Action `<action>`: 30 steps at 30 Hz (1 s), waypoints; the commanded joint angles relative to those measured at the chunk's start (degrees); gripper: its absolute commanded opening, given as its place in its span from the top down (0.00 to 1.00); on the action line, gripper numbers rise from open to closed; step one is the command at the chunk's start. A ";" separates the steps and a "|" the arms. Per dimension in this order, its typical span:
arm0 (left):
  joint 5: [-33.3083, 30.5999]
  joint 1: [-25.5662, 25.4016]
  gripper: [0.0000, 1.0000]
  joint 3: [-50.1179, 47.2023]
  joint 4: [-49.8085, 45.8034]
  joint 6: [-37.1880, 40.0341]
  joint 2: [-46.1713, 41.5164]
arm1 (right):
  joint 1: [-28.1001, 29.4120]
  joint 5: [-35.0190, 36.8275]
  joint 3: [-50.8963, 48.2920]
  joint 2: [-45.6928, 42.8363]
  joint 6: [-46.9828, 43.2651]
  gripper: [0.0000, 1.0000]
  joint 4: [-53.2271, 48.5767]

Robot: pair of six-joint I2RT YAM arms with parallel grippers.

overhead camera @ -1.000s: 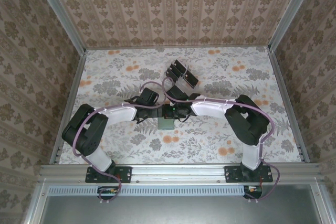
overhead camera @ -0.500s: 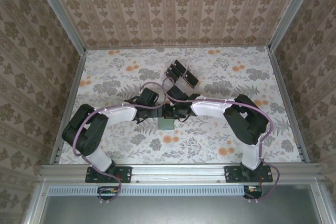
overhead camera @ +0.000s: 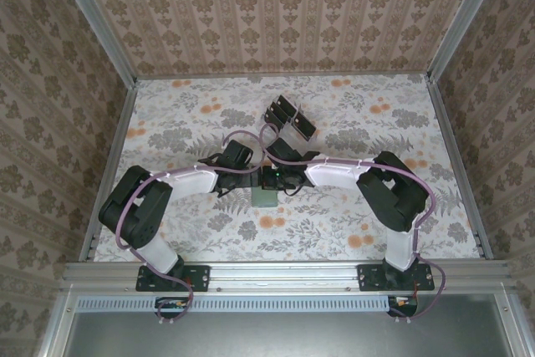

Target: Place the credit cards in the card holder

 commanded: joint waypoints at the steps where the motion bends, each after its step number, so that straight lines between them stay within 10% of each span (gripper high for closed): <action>1: 5.55 -0.43 0.00 -2.87 -0.32 -1.24 5.27 | 2.79 -2.09 -1.90 -0.16 0.75 1.00 0.02; 30: 7.22 4.40 0.00 -0.72 -4.10 -0.43 4.19 | 5.88 3.12 -3.40 3.91 -4.98 1.00 -6.05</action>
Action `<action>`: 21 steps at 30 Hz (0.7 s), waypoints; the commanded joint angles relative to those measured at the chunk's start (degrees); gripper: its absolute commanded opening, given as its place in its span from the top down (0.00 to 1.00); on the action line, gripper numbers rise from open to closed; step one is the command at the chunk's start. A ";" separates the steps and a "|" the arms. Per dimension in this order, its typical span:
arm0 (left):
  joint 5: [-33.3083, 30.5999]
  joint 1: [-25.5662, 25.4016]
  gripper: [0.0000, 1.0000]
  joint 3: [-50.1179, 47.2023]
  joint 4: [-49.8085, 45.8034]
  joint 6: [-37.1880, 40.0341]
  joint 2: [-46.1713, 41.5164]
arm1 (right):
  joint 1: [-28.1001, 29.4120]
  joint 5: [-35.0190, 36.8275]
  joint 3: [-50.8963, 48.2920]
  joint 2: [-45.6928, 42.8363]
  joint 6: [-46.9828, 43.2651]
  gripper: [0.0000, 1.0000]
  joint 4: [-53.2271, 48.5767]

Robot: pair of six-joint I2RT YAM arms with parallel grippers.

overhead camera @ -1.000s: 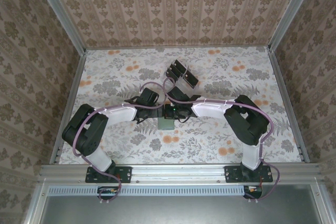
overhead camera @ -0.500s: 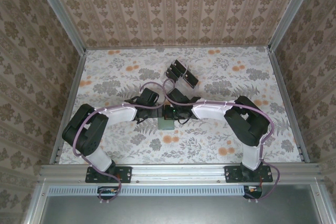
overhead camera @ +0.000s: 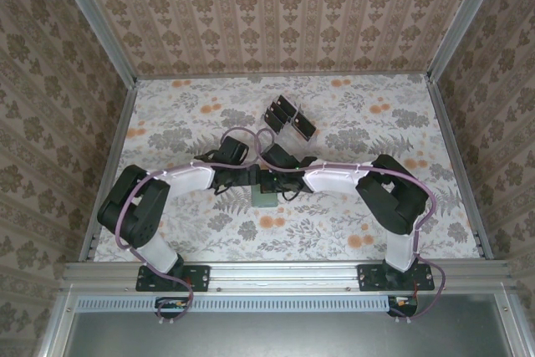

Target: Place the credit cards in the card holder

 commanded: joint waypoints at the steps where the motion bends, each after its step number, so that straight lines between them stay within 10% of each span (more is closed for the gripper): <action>1: 2.76 1.41 0.00 -2.15 -1.64 -1.30 4.58 | 3.30 -3.15 -1.92 4.50 -2.39 1.00 -8.07; 21: 5.05 1.29 0.00 -3.85 1.86 -2.23 9.09 | 8.06 0.17 -3.51 7.62 -3.91 1.00 -13.64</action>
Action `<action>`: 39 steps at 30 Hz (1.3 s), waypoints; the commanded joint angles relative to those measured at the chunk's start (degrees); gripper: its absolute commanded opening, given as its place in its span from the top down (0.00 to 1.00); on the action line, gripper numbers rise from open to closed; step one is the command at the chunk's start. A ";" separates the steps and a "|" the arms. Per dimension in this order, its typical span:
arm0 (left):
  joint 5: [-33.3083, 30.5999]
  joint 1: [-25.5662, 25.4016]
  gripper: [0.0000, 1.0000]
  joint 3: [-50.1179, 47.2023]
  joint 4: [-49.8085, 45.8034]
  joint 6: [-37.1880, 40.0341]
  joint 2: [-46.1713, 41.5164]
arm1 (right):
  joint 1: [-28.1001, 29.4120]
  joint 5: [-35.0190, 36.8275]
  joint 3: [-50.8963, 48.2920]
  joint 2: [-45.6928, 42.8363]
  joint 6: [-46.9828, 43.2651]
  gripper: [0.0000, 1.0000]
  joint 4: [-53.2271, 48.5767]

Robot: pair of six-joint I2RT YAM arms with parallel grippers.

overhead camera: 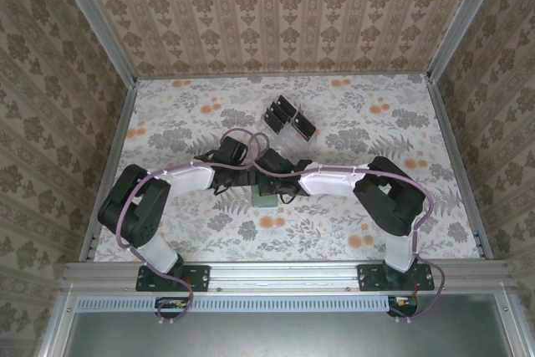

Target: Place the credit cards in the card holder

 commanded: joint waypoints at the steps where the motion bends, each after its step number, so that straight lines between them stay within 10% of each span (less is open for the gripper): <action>1: 4.68 0.97 0.00 -3.62 1.28 -2.93 8.12 | 5.47 -7.50 -4.76 7.18 -1.77 1.00 -11.67; 39: 11.19 9.58 0.00 -7.78 -1.13 -7.54 -5.46 | 6.48 -2.43 -7.12 10.72 -7.52 1.00 -14.11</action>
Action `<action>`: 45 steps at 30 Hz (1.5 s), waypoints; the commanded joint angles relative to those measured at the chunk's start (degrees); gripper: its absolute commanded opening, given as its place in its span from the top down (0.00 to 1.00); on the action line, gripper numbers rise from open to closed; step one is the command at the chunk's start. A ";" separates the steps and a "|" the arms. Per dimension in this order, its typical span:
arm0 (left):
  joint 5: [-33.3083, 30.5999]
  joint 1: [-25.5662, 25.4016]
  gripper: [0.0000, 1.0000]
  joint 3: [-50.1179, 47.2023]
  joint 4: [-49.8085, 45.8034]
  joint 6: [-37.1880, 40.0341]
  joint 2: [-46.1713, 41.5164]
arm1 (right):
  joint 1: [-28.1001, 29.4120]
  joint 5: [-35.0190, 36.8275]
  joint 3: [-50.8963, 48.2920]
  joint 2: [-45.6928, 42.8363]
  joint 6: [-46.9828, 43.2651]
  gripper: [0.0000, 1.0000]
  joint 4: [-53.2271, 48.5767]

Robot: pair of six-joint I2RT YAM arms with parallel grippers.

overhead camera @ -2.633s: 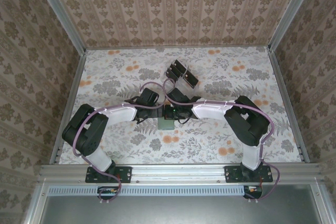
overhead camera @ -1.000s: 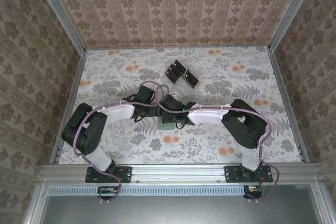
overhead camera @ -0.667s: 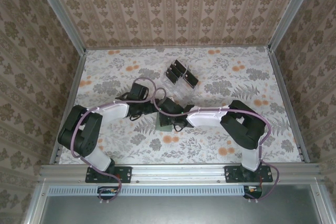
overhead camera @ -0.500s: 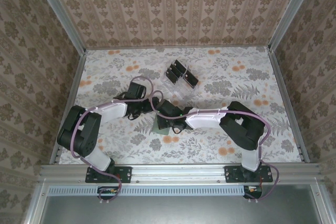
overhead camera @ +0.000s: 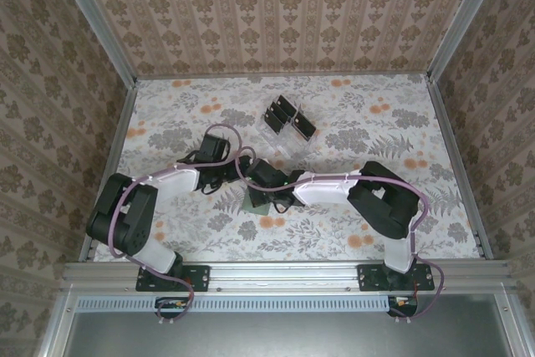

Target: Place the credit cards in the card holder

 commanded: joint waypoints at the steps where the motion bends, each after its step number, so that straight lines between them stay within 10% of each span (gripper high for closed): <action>1: -2.48 1.88 0.00 -2.94 -7.54 0.44 0.48 | 2.34 -2.60 -5.86 9.27 -1.19 1.00 -18.68; 34: -4.67 2.44 0.00 -7.27 -10.07 0.87 -5.32 | 8.78 -3.86 -21.89 12.31 13.08 1.00 -5.18; 45: -5.11 1.86 0.00 -6.65 -12.08 2.74 -6.52 | 7.58 -0.92 -13.28 9.25 6.87 1.00 -14.17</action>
